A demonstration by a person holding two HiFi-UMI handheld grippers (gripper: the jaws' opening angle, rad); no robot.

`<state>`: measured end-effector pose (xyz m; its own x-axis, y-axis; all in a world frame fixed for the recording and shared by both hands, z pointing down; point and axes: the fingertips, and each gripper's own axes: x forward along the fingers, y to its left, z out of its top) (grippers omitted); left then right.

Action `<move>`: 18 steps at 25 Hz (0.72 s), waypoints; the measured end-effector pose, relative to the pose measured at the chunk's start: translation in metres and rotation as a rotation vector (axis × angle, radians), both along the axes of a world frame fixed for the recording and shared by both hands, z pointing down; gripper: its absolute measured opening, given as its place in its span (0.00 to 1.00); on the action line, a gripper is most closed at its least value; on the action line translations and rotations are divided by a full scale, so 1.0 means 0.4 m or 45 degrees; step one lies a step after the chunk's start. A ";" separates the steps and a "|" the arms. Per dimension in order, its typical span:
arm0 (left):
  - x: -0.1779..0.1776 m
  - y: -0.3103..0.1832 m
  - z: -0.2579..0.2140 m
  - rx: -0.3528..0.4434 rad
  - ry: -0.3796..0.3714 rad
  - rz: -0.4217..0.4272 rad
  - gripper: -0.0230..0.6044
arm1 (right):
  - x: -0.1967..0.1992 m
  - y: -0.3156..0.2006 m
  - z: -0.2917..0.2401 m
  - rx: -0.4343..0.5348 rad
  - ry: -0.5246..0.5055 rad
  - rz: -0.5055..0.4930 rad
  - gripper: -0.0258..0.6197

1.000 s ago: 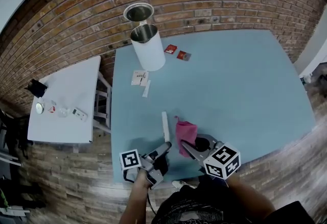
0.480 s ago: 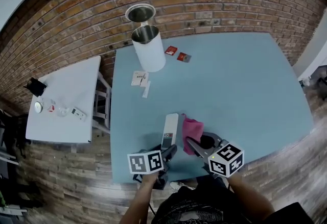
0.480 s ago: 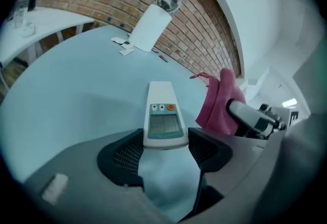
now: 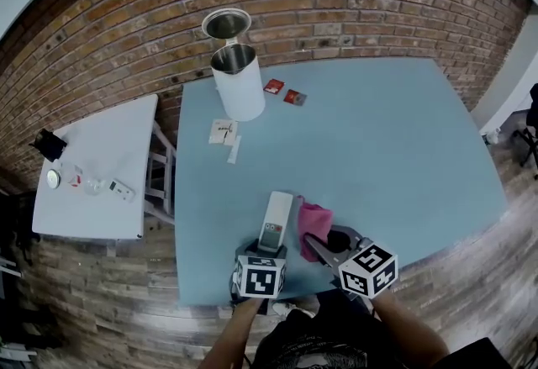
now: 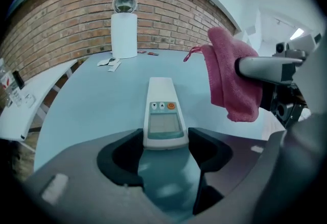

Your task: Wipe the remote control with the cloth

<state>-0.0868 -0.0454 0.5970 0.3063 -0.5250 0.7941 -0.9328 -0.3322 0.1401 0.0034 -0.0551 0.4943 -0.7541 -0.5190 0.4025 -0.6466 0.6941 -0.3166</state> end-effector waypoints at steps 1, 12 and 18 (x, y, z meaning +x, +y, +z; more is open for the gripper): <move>-0.001 0.000 0.004 0.007 -0.023 0.012 0.49 | 0.001 0.005 0.002 -0.003 0.007 0.002 0.14; -0.009 -0.001 0.002 0.056 -0.105 0.044 0.53 | -0.010 0.032 0.015 -0.021 0.044 -0.013 0.14; -0.016 0.006 -0.065 0.210 -0.063 -0.042 0.51 | -0.005 0.024 0.002 -0.009 0.013 -0.036 0.14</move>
